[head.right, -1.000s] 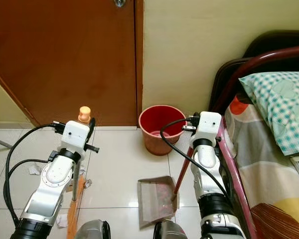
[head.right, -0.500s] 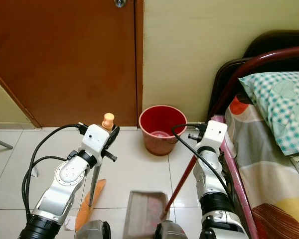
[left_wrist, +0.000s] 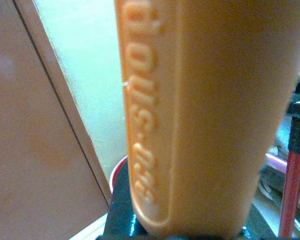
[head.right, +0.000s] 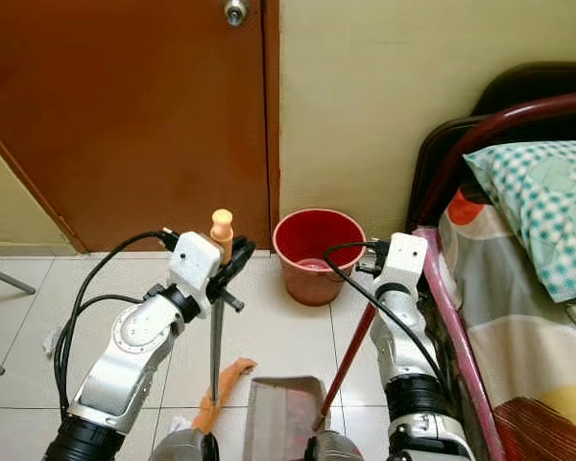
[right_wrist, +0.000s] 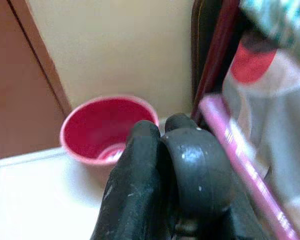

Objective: Sweep floor

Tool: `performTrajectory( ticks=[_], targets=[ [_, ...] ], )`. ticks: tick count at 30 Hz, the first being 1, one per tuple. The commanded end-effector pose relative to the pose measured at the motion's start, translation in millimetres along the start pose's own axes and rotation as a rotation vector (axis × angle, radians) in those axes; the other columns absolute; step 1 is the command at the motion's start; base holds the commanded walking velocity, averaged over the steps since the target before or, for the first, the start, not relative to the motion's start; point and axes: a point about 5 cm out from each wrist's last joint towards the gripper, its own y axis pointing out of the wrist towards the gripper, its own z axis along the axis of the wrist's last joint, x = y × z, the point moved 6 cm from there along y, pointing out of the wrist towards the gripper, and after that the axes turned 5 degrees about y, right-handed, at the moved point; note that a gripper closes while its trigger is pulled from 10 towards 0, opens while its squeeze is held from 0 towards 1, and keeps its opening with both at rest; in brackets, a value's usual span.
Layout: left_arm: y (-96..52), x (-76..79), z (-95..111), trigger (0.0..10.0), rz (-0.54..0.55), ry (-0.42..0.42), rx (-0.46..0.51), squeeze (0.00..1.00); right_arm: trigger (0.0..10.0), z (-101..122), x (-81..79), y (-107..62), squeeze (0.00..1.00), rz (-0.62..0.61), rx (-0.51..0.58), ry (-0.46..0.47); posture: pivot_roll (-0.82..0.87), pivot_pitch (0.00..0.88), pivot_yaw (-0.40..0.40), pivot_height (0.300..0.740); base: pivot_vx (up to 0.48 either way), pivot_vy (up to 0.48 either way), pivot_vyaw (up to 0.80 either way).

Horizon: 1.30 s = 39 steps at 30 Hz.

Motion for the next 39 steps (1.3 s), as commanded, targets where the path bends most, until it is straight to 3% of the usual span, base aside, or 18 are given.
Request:
performTrajectory(
  ticks=[1,7,16,24,28,33,35,38,39],
  targets=[
    [3.4,-1.4,23,10.0,-0.015,0.009,0.073,0.0,10.0,33,-0.5,4.5,0.0,-0.01,0.12,-0.02,0.01,0.049,-0.012,0.74,0.0,0.0,0.0],
    [-4.3,-17.2,29,10.0,0.032,0.025,0.084,0.0,10.0,57,-0.5,10.2,0.0,-0.021,0.215,-0.011,0.02,0.05,-0.008,0.74,0.0,0.0,0.0],
    [-32.9,-49.6,12,10.0,0.146,0.072,0.025,0.0,10.0,51,-0.1,11.1,0.0,-0.019,0.211,-0.031,0.03,0.06,-0.013,0.74,0.0,0.0,0.0],
    [-50.4,-62.2,0,10.0,0.179,0.106,-0.021,0.0,10.0,50,-0.4,10.6,0.0,-0.022,0.228,-0.037,0.04,0.061,-0.014,0.74,0.0,0.0,0.0],
    [-58.6,-78.2,-13,10.0,0.22,0.173,-0.06,0.0,10.0,50,-2.8,11.6,0.0,-0.018,0.231,-0.037,0.04,0.061,-0.019,0.74,0.0,0.0,0.0],
    [-58.1,-93.3,-9,10.0,0.272,0.231,-0.053,0.0,10.0,50,-4.0,11.9,0.0,-0.012,0.234,-0.043,0.03,0.059,-0.022,0.74,0.0,0.0,0.0],
    [-54.4,-106.3,3,10.0,0.332,0.269,-0.02,0.0,10.0,50,-3.8,12.1,0.0,-0.011,0.237,-0.045,0.03,0.059,-0.022,0.74,0.0,0.0,0.0],
    [-51.3,-112.5,10,10.0,0.36,0.287,0.003,0.0,10.0,51,-3.7,12.3,0.0,-0.012,0.238,-0.045,0.03,0.057,-0.022,0.74,0.0,0.0,0.0],
    [-41.1,-118.8,24,10.0,0.391,0.302,0.053,0.0,10.0,51,-4.3,12.9,0.0,-0.012,0.24,-0.044,0.03,0.056,-0.021,0.74,0.0,0.0,0.0]
  ],
)
